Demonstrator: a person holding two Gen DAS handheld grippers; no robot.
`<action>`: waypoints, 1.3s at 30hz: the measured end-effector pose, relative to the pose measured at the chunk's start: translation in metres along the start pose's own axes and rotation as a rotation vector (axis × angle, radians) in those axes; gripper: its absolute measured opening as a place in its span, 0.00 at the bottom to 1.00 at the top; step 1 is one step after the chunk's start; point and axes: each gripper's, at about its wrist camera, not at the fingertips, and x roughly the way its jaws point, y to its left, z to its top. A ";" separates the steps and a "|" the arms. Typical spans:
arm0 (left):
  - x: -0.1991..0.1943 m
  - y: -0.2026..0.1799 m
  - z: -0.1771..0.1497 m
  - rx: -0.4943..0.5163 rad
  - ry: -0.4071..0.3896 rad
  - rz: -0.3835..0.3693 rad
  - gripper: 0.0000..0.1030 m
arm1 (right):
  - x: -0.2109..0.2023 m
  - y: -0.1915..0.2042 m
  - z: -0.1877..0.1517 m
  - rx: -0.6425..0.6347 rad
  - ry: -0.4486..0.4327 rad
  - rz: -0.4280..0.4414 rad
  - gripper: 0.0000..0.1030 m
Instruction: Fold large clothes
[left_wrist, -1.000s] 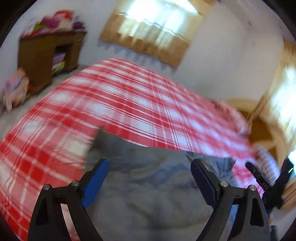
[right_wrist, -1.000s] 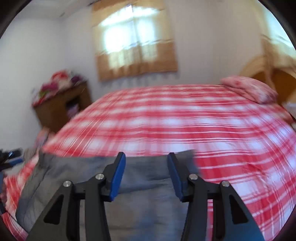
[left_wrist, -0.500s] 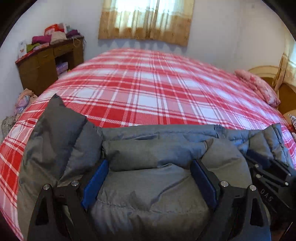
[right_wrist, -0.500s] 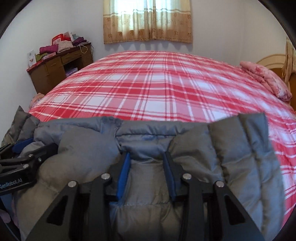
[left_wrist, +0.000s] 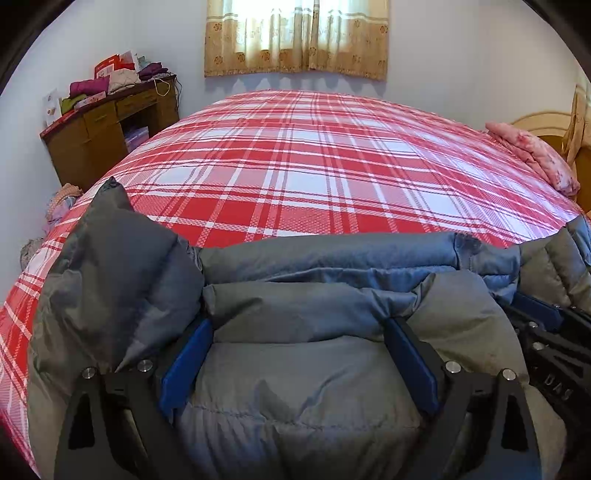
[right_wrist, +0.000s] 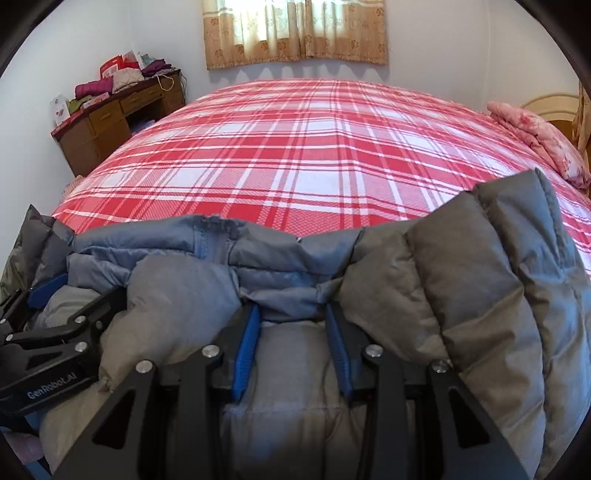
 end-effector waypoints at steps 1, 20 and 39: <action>0.000 -0.001 0.000 0.004 0.002 0.007 0.92 | -0.005 -0.002 0.004 -0.001 0.014 0.002 0.39; -0.001 -0.003 -0.003 0.010 -0.010 0.001 0.92 | -0.009 -0.147 -0.012 0.307 -0.060 -0.136 0.40; -0.087 0.091 -0.009 -0.119 -0.075 -0.050 0.92 | -0.099 -0.011 -0.002 -0.022 -0.213 -0.062 0.39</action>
